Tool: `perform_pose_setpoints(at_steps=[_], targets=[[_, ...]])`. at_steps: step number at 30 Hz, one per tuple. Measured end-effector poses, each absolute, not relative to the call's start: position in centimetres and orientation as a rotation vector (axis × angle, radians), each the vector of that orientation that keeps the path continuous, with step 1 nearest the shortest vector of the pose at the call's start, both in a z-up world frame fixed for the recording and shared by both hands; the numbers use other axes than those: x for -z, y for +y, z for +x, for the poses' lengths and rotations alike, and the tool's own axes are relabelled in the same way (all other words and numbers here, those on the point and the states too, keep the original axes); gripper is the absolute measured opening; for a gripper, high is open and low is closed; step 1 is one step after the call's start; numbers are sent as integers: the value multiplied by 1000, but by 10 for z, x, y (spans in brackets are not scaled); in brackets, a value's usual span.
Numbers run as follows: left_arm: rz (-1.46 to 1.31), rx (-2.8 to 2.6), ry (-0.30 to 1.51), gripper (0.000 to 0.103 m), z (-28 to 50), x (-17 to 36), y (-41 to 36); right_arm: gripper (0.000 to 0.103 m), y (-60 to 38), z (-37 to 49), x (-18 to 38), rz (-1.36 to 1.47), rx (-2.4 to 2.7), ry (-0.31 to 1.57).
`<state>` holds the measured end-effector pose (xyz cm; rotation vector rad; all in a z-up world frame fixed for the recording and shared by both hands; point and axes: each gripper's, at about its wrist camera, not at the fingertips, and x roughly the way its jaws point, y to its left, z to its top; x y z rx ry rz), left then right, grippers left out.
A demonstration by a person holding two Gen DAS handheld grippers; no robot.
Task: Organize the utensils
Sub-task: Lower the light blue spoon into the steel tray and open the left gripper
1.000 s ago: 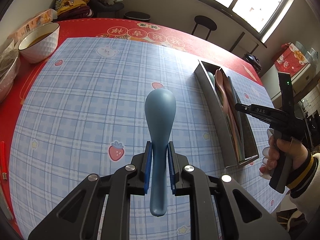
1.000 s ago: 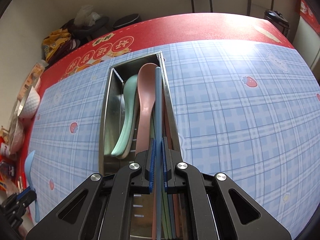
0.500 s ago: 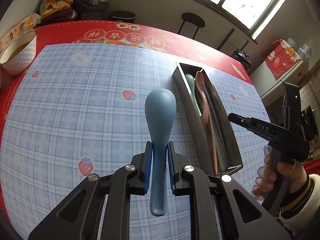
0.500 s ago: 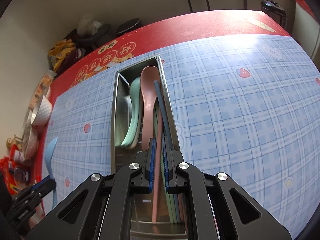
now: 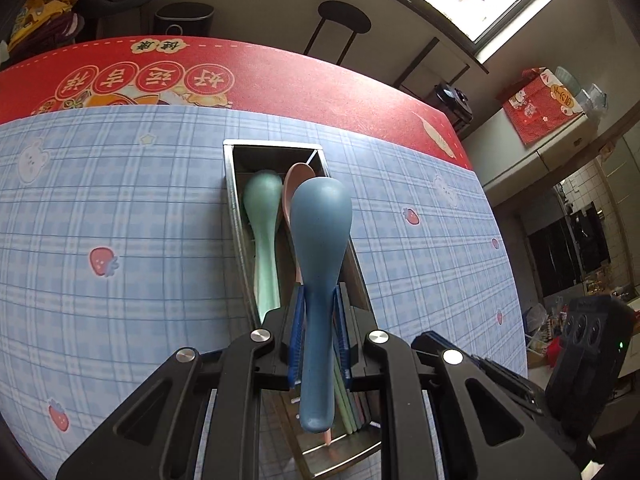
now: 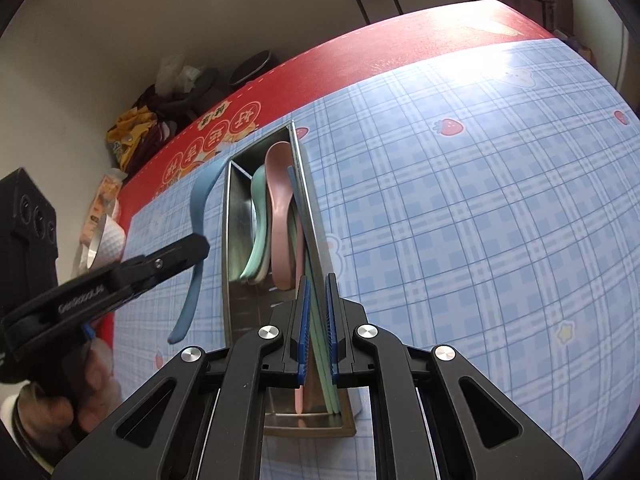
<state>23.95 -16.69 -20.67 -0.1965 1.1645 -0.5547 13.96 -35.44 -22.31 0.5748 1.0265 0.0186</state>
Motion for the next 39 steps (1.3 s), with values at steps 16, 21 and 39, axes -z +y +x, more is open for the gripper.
perform_pose_setpoints(at_steps=[16,21,39], targets=[[-281,490,1273,31,292,242,-188,8,-375,131,230,598,31,1041],[-204,515,1209,40,286,222,-183,8,-370,136,228,589,24,1045],[3,429,1013,62,225,154,-125,8,-322,152,187,451,-85,1021]])
